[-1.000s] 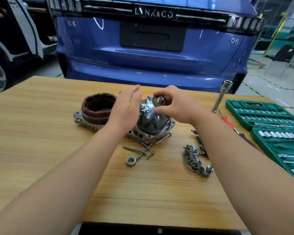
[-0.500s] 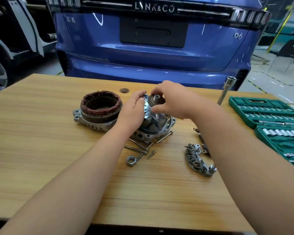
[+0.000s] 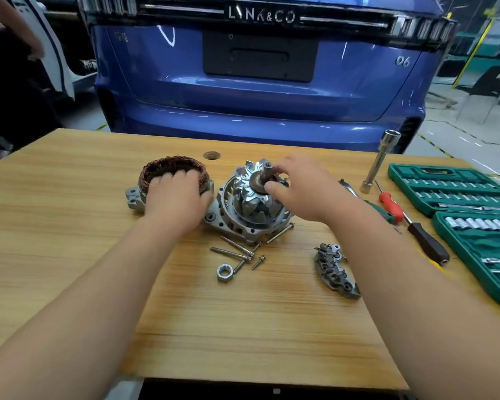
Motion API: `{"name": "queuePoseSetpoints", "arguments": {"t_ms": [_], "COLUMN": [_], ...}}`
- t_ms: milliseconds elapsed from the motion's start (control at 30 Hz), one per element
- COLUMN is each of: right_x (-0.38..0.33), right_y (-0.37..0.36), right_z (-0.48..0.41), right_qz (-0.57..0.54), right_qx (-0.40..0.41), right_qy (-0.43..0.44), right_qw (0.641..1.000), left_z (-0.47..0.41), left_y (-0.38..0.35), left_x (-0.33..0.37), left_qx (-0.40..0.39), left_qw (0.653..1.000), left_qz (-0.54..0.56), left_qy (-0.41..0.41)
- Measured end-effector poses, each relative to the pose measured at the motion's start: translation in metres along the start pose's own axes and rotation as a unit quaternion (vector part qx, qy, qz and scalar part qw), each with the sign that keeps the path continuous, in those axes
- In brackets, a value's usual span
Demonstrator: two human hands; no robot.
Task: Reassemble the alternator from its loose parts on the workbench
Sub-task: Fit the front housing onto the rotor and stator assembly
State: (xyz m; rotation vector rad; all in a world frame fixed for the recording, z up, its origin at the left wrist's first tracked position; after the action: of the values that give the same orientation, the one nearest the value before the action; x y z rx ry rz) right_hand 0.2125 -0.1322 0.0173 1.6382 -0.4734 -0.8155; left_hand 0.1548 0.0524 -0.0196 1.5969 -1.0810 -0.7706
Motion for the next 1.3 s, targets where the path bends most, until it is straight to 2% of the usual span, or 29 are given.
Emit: {"name": "queuePoseSetpoints", "arguments": {"t_ms": [33, 100, 200, 267, 333, 367, 400, 433, 467, 500, 567, 667, 733, 767, 833, 900, 1000, 1067, 1200, 1267, 1300], "right_x": [0.005, 0.014, 0.030, 0.033, 0.030, 0.027, 0.021, 0.013, 0.005, -0.004, -0.022, -0.035, -0.042, -0.046, -0.048, -0.035, 0.000, 0.018, 0.048, 0.056, 0.058], "right_y": [0.001, 0.009, 0.021, 0.023, 0.026, 0.027, 0.028, 0.029, 0.028, 0.027, 0.027, 0.037, 0.036, 0.033, 0.028, 0.026, 0.025, 0.026, 0.040, 0.048, 0.048], "right_z": [0.005, 0.018, 0.041, 0.054, 0.064, 0.067, 0.069, 0.070, 0.069, 0.067, 0.059, 0.049, 0.041, 0.038, 0.039, 0.043, 0.049, 0.047, 0.030, 0.027, 0.027], "right_qz": [-0.050, -0.121, -0.190, -0.222, -0.251, -0.270, -0.289, -0.306, -0.319, -0.327, -0.343, -0.357, -0.391, -0.437, -0.566, -0.652, -0.692, -0.713, -0.734, -0.725, -0.728], "right_qx": [0.022, 0.078, 0.161, 0.183, 0.191, 0.191, 0.191, 0.188, 0.184, 0.177, 0.168, 0.178, 0.148, 0.118, 0.064, 0.062, 0.141, 0.178, 0.227, 0.260, 0.269], "right_qy": [-0.005, -0.006, -0.007, 0.001, 0.014, 0.021, 0.031, 0.042, 0.052, 0.059, 0.060, 0.051, 0.055, 0.074, 0.112, 0.094, 0.034, -0.011, -0.099, -0.127, -0.126], "right_qw": [0.998, 0.990, 0.968, 0.958, 0.949, 0.943, 0.938, 0.932, 0.928, 0.926, 0.922, 0.915, 0.907, 0.888, 0.814, 0.750, 0.707, 0.678, 0.632, 0.625, 0.619], "left_z": [-0.002, -0.002, 0.004, 0.015, 0.025, 0.029, 0.033, 0.037, 0.039, 0.039, 0.045, 0.067, 0.078, 0.081, 0.084, 0.076, 0.059, 0.041, 0.002, -0.014, -0.022], "left_y": [-0.007, -0.005, 0.022, 0.040, 0.052, 0.055, 0.055, 0.053, 0.047, 0.042, 0.033, 0.030, 0.044, 0.050, 0.056, 0.052, 0.049, 0.054, 0.076, 0.078, 0.074], "left_x": [-0.007, -0.014, -0.028, -0.041, -0.058, -0.068, -0.081, -0.091, -0.095, -0.089, -0.063, -0.025, 0.002, 0.013, 0.038, 0.051, 0.065, 0.074, 0.092, 0.095, 0.095], "left_qx": [-0.041, -0.048, 0.073, 0.150, 0.169, 0.168, 0.169, 0.170, 0.155, 0.116, 0.009, -0.079, -0.116, -0.131, -0.168, -0.183, -0.193, -0.197, -0.190, -0.181, -0.186], "left_qw": [0.999, 0.999, 0.985, 0.968, 0.942, 0.914, 0.868, 0.793, 0.701, 0.616, 0.493, 0.371, 0.333, 0.318, 0.306, 0.309, 0.346, 0.384, 0.509, 0.571, 0.587], "left_qz": [-0.030, 0.024, 0.153, 0.198, 0.280, 0.350, 0.444, 0.560, 0.674, 0.762, 0.863, 0.922, 0.935, 0.939, 0.937, 0.933, 0.917, 0.902, 0.839, 0.801, 0.788], "left_qy": [0.004, -0.005, 0.006, 0.035, 0.081, 0.113, 0.148, 0.170, 0.175, 0.160, 0.109, 0.083, 0.031, 0.009, 0.001, 0.018, 0.045, 0.022, -0.030, -0.018, -0.005]}}
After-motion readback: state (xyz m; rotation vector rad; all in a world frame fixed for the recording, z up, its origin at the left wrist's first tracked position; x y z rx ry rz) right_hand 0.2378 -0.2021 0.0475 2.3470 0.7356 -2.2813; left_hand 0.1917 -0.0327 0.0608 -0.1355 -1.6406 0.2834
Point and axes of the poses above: each hand's wrist, its own z-axis away from the middle knuckle, its own y-axis out of the back of the hand, x = y × z, the point moved 10 cm from there along -z, towards the middle knuckle, and after that the axes turned 7 degrees about -x, right-handed, at the moved point
